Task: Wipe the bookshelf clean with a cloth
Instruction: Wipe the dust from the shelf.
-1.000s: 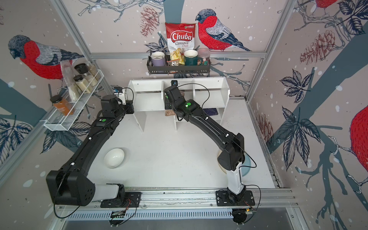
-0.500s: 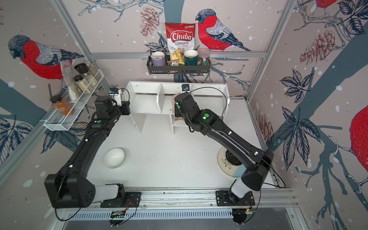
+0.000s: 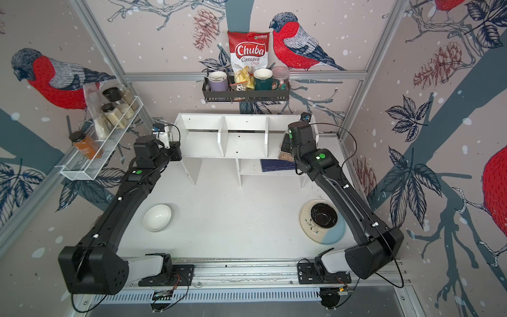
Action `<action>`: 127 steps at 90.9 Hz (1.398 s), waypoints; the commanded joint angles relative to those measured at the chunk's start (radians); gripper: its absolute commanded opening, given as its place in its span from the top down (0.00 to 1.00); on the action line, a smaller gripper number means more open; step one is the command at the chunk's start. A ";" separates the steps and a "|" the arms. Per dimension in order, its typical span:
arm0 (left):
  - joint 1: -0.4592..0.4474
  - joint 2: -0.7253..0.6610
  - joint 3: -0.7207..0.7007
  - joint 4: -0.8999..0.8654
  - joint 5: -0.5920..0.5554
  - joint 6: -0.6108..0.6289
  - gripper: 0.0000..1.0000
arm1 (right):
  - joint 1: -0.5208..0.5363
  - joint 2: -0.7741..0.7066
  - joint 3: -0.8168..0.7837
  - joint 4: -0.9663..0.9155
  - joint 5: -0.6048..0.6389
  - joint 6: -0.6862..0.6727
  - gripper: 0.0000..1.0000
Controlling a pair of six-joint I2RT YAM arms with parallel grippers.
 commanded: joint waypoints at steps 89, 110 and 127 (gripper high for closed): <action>-0.035 0.009 0.005 -0.206 -0.063 -0.176 1.00 | 0.034 0.146 0.097 0.127 0.133 -0.120 1.00; -0.035 0.002 0.006 -0.218 -0.098 -0.185 1.00 | -0.062 -0.021 -0.024 0.074 0.152 -0.101 1.00; -0.036 -0.009 -0.001 -0.213 -0.111 -0.193 1.00 | -0.038 -0.098 -0.147 0.068 0.056 -0.098 1.00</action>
